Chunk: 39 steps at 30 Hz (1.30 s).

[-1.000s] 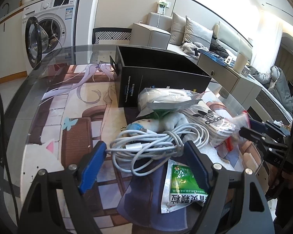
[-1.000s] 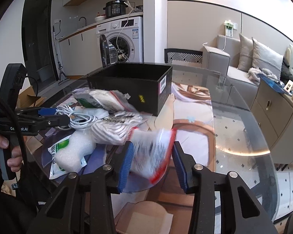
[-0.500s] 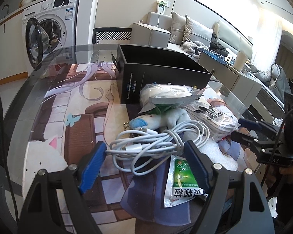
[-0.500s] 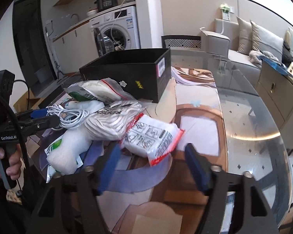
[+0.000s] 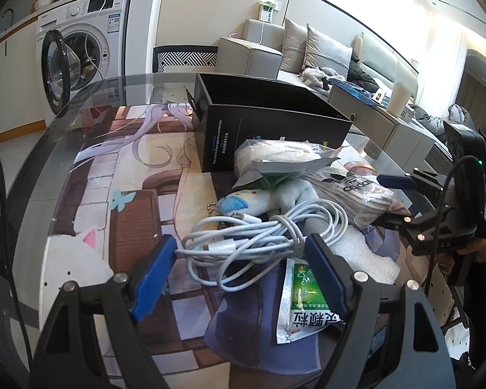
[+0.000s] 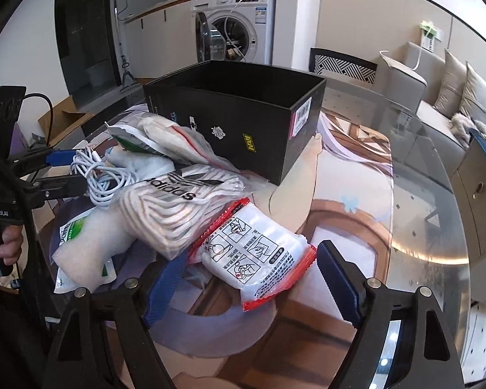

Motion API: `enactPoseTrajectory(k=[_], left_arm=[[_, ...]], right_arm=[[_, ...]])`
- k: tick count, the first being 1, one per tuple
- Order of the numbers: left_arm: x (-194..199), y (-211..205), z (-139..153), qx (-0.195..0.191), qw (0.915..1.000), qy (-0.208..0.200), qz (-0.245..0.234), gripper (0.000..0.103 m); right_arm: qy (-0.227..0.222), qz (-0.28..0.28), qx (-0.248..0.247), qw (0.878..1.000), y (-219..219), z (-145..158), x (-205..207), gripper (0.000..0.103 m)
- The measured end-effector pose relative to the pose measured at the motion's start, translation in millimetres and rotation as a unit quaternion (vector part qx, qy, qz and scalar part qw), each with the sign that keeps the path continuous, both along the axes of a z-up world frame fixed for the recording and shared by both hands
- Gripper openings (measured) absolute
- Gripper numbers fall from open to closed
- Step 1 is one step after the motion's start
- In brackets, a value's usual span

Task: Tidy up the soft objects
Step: 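Lift the red-and-white packet with the right gripper toward the black box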

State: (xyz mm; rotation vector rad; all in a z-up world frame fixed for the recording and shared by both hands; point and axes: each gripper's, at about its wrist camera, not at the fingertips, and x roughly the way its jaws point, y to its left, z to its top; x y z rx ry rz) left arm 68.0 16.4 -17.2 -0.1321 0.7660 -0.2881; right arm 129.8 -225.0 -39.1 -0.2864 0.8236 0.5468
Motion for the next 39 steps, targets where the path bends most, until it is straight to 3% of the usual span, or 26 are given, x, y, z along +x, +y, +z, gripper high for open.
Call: enactPoseTrajectory(k=[13, 19, 25, 35, 39], left_arm=[[-0.9, 2.1, 0.1, 0.002, 1.0000, 0.002, -0.006, 0.081], [-1.9, 2.5, 0.1, 0.001, 1.0000, 0.003, -0.007, 0.081], [-2.3, 1.6, -0.1, 0.001, 1.0000, 0.005, -0.008, 0.081], [-2.6, 1.7, -0.8, 0.001, 0.9999, 0.007, -0.009, 0.081], [-3.0, 1.9, -1.0, 0.001, 0.9999, 0.007, -0.009, 0.081]], right_arm=[[-0.001, 0.105, -0.052, 0.993, 7.6, 1.8, 19.9, 0.086], [0.020, 0.145, -0.042, 0.988, 7.5, -1.1, 25.0, 0.086], [0.024, 0.152, -0.032, 0.988, 0.8, 0.7, 9.4, 0.081], [0.016, 0.160, -0.069, 0.985, 6.4, -3.6, -22.2, 0.082], [0.033, 0.153, -0.045, 0.987, 6.8, -5.9, -23.0, 0.082]])
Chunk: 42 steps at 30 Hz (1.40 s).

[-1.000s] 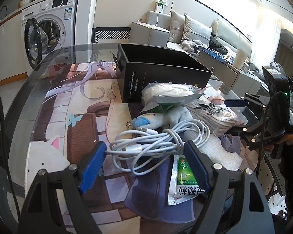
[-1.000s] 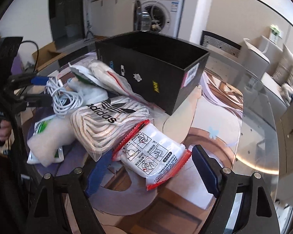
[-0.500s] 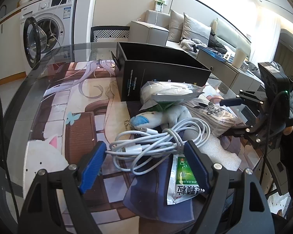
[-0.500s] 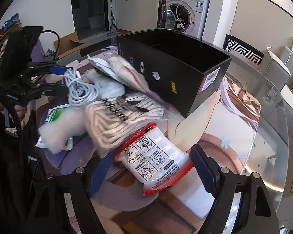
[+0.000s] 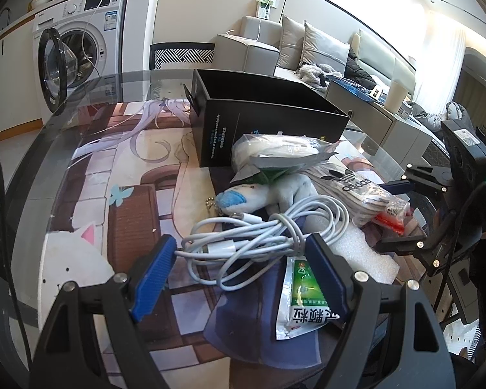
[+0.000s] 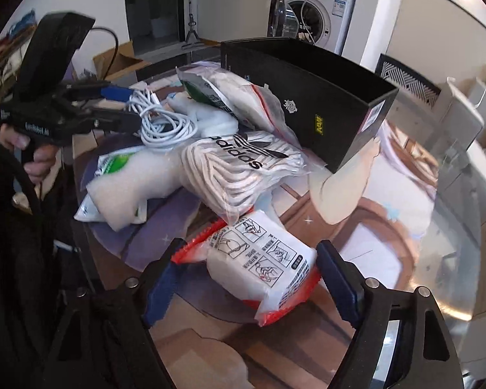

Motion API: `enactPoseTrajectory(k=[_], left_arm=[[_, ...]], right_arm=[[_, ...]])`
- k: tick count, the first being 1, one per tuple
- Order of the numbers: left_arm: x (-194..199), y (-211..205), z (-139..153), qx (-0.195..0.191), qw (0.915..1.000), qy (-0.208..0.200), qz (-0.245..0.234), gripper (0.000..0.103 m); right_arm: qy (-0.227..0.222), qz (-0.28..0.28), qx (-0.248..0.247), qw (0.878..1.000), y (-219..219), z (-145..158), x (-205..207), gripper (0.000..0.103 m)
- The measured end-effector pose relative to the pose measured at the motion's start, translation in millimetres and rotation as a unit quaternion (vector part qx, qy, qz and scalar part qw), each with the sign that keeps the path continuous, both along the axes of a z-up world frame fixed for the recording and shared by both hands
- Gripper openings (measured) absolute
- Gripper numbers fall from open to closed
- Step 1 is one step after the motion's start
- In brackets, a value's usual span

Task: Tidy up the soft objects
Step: 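Lift the red-and-white packet with the right gripper toward the black box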

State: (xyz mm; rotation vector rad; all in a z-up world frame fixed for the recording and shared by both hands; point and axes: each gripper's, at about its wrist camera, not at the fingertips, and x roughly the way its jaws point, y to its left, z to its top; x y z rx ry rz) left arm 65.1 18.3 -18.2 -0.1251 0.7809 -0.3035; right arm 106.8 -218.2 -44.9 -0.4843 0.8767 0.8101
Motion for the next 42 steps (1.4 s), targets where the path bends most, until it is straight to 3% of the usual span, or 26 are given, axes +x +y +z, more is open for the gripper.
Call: enactPoseTrajectory(k=[4, 5, 8, 30, 33, 38, 42], left_arm=[[0.4, -0.2, 0.1, 0.000, 1.0000, 0.000, -0.001, 0.081], [0.4, -0.2, 0.1, 0.000, 1.0000, 0.000, 0.000, 0.081], [0.5, -0.2, 0.1, 0.000, 1.0000, 0.000, -0.001, 0.081], [0.3, 0.0, -0.2, 0.000, 1.0000, 0.001, -0.001, 0.082], [0.3, -0.1, -0.1, 0.000, 1.0000, 0.001, -0.001, 0.082], [0.3, -0.1, 0.1, 0.000, 1.0000, 0.001, 0.000, 0.082], [-0.7, -0.9, -1.9, 0.003, 1.0000, 0.004, 0.000, 0.082]], right_arm=[[0.009, -0.005, 0.026, 1.000, -5.0, 0.8, -2.8, 0.062], [0.008, -0.008, 0.030, 0.999, -6.6, 1.3, -4.2, 0.052], [0.003, -0.022, 0.040, 0.999, -12.8, 3.3, -6.7, 0.040], [-0.108, -0.011, 0.019, 0.994, 6.6, 14.2, -40.3, 0.047], [-0.108, 0.001, 0.034, 0.994, 7.1, 16.8, -44.2, 0.033], [-0.088, 0.003, 0.062, 0.994, 0.2, 22.0, -49.4, 0.024], [-0.078, -0.008, 0.087, 0.993, -11.0, 30.2, -61.0, 0.022]])
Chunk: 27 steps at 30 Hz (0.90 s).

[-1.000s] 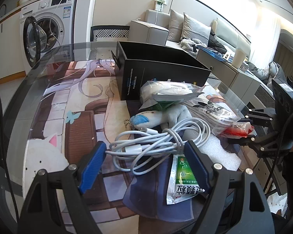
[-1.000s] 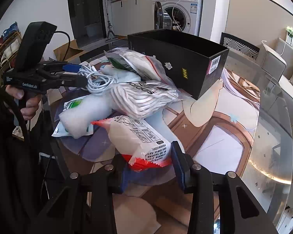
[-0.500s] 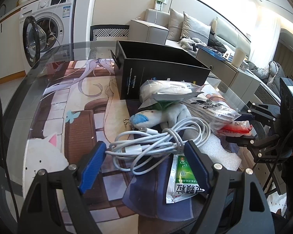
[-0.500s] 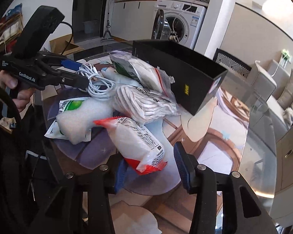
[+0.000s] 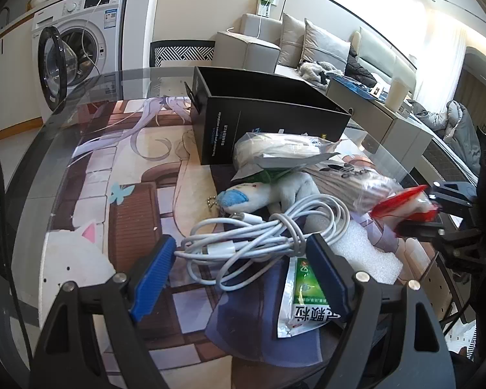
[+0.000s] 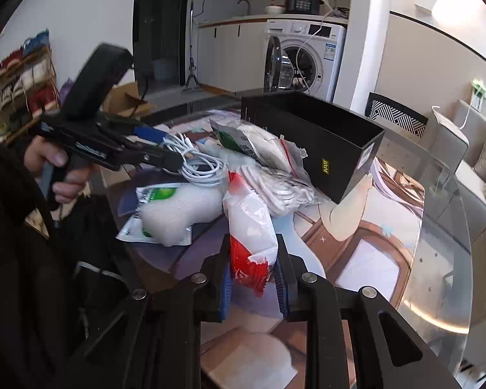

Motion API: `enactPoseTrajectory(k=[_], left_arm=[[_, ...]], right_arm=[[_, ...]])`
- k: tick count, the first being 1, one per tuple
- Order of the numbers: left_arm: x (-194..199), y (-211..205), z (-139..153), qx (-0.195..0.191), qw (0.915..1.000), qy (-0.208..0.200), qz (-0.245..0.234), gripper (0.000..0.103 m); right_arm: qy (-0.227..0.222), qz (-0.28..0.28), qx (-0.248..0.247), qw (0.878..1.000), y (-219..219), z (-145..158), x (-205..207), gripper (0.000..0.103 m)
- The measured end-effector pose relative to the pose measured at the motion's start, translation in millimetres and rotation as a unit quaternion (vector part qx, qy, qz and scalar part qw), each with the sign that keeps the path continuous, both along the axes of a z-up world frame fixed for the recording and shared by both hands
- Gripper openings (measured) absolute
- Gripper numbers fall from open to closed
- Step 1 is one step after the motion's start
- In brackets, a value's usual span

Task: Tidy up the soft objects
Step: 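Lift the red-and-white packet with the right gripper toward the black box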

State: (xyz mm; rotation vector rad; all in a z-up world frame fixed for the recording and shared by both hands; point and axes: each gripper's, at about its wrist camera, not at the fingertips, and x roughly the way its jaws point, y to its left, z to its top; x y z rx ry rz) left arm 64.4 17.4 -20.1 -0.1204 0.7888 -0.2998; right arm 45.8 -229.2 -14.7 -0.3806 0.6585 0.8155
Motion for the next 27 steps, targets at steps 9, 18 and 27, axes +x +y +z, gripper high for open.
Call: enactPoseTrajectory(k=[9, 18, 27], left_arm=[[-5.6, 1.4, 6.3, 0.014, 0.9997, -0.017, -0.005, 0.090], [-8.4, -18.1, 14.2, 0.086, 0.9949, -0.047, -0.026, 0.090], [0.6, -39.9, 9.1, 0.154, 0.9837, -0.047, -0.079, 0.090]], right_arm=[[0.001, -0.037, 0.053, 0.998, -21.2, 17.1, -17.7, 0.022], [-0.005, -0.038, 0.053, 0.998, -23.6, 22.2, -15.8, 0.022], [-0.001, -0.034, 0.045, 0.998, -20.2, 19.9, -8.8, 0.022]])
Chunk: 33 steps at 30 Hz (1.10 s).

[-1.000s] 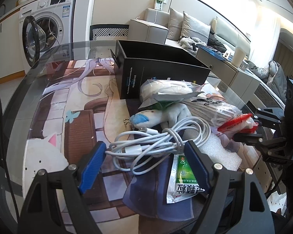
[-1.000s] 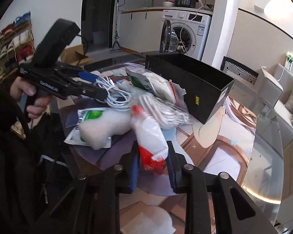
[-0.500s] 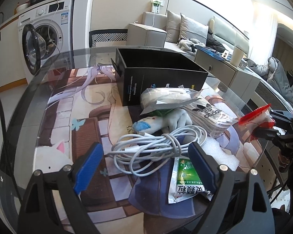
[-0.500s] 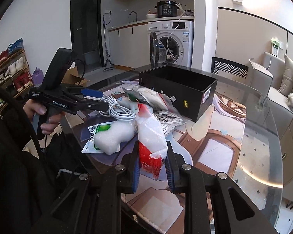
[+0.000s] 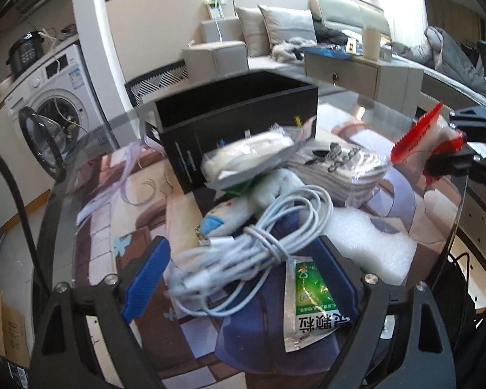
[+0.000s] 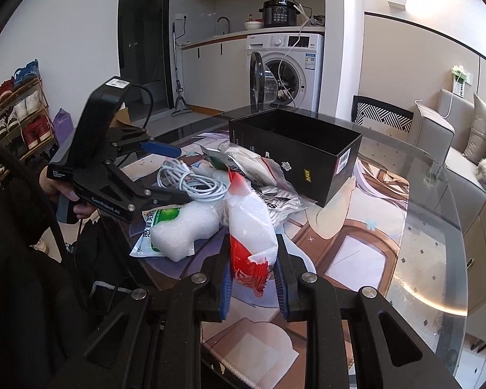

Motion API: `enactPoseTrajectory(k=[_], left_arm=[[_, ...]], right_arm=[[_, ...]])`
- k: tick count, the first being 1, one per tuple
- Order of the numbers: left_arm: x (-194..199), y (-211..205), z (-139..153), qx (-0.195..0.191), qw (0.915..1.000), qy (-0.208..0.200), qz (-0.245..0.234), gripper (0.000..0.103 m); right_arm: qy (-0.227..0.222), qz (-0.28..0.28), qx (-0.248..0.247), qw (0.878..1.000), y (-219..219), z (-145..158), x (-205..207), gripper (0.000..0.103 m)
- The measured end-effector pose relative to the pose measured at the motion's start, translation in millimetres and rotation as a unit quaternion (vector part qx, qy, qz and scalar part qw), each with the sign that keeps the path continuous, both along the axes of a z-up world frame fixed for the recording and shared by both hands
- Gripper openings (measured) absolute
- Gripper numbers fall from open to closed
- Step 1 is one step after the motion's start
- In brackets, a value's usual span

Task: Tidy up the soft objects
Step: 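Lift the red-and-white packet with the right gripper toward the black box, then grasp the coiled white cable with the left gripper while the right gripper carries the packet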

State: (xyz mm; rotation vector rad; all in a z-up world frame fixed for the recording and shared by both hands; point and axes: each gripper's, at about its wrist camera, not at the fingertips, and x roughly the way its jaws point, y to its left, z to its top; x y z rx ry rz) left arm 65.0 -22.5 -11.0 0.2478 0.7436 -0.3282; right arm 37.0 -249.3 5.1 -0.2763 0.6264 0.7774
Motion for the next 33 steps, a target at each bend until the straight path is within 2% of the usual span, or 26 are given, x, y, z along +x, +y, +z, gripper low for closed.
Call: enactPoseTrajectory(k=[5, 8, 11, 13, 14, 21, 33], left_arm=[[5.4, 2.1, -6.1, -0.011, 0.9996, 0.024, -0.006, 0.087], [4.9, 4.1, -7.8, -0.021, 0.9992, 0.031, -0.010, 0.069], [1.4, 4.8, -6.9, -0.036, 0.9986, 0.032, -0.023, 0.041], [-2.9, 7.3, -4.5, -0.060, 0.9969, 0.033, -0.038, 0.033], [-6.1, 9.2, -2.9, -0.073, 0.9957, 0.030, -0.047, 0.025], [-21.7, 16.1, 7.3, -0.112, 0.9918, 0.019, -0.058, 0.020], [-38.6, 31.8, 38.1, -0.179, 0.9812, -0.013, -0.069, 0.019]], right_arm=[[0.005, 0.005, -0.002, 1.000, 4.3, -2.7, 4.3, 0.022], [0.007, 0.009, -0.001, 1.000, 8.1, -4.2, 6.3, 0.022], [0.008, 0.013, 0.001, 1.000, 12.2, -5.3, 8.2, 0.022], [0.007, 0.016, 0.002, 1.000, 14.3, -5.6, 9.2, 0.022], [0.007, 0.017, 0.003, 1.000, 14.8, -5.7, 9.3, 0.022], [0.005, 0.023, 0.007, 1.000, 19.6, -5.9, 10.2, 0.022], [-0.015, 0.021, 0.027, 0.999, 28.0, 7.5, 11.5, 0.022]])
